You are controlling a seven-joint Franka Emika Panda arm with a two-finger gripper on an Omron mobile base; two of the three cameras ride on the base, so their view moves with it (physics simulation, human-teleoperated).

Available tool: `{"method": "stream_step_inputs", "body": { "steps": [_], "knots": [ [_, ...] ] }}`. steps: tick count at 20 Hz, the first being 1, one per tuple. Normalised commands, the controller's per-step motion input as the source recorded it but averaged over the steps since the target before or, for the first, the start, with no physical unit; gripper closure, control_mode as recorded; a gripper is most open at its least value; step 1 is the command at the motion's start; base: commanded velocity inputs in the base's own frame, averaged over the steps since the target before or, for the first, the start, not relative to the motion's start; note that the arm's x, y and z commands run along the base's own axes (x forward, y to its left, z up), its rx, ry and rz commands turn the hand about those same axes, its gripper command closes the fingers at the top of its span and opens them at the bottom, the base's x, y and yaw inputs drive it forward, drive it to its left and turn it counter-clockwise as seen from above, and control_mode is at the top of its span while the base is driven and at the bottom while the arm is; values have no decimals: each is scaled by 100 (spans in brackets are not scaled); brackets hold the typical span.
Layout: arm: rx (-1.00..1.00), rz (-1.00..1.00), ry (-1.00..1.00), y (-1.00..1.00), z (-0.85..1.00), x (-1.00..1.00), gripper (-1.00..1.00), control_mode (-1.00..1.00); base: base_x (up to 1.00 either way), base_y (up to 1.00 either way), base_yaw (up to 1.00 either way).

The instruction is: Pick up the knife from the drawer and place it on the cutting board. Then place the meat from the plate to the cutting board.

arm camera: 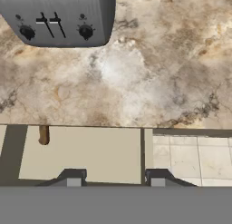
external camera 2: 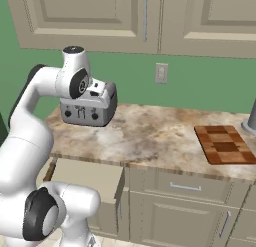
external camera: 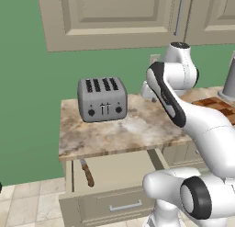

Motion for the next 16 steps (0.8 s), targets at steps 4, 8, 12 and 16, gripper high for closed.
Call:
{"method": "stream_step_inputs", "body": {
  "steps": [4, 8, 12, 16],
  "knots": [
    [0, 0, -10, 12, 0, -26, -100, -100, 0, 0, 0],
    [0, 0, -4, 6, -6, -58, -100, -100, 0, 0, 0],
    [0, 0, 0, 0, -7, -53, -100, -100, 0, 0, 0],
    [0, 0, 0, 10, -10, -42, -100, -100, 0, 0, 0]
  ]
}}
